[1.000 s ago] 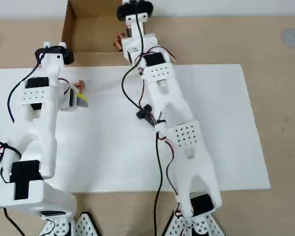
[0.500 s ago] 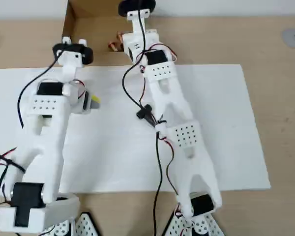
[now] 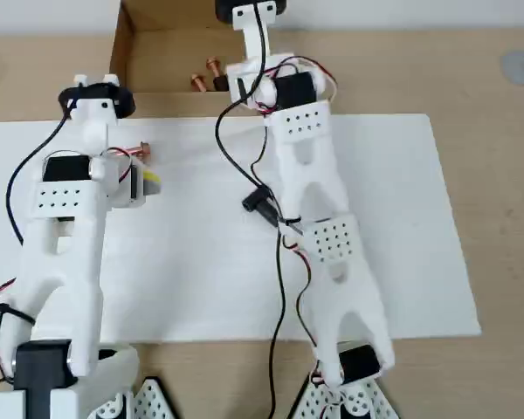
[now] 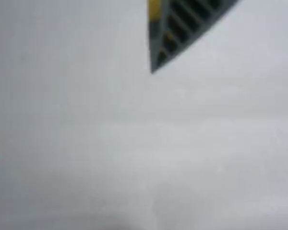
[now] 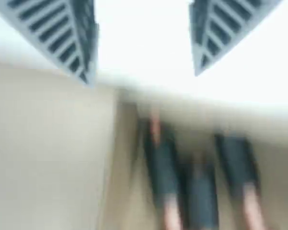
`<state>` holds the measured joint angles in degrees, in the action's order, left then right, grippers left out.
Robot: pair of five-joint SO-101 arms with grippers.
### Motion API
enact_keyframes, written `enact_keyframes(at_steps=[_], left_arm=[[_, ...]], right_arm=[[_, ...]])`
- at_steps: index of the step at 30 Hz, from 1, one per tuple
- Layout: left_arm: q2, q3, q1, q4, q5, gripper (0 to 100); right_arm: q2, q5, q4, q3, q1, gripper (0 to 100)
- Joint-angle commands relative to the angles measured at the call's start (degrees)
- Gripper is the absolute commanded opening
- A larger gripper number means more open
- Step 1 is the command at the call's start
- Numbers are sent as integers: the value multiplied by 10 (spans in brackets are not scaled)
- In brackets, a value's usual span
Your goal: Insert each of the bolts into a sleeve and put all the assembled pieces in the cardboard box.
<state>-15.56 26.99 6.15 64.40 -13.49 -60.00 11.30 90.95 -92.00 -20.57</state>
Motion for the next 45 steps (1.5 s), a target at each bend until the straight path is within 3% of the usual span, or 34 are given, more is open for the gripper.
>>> enact_keyframes(at_steps=[1, 8, 16, 27, 37, 45], left_arm=[[-35, -2, 7, 16, 6, 269], [-112, 40, 4, 18, 6, 269], [-250, 108, 10, 58, 3, 269], [-329, 140, 5, 63, 3, 269], [-331, 148, 4, 70, 2, 268], [-331, 154, 8, 15, 15, 268]], right_arm=[[155, -25, 115, -14, -6, 166], [355, -98, 117, 134, -19, 165], [628, -178, 115, 577, -71, 166], [886, -304, 38, 939, -24, 167], [1041, -316, -143, 1173, -7, 167], [950, -299, -222, 1197, -6, 173]])
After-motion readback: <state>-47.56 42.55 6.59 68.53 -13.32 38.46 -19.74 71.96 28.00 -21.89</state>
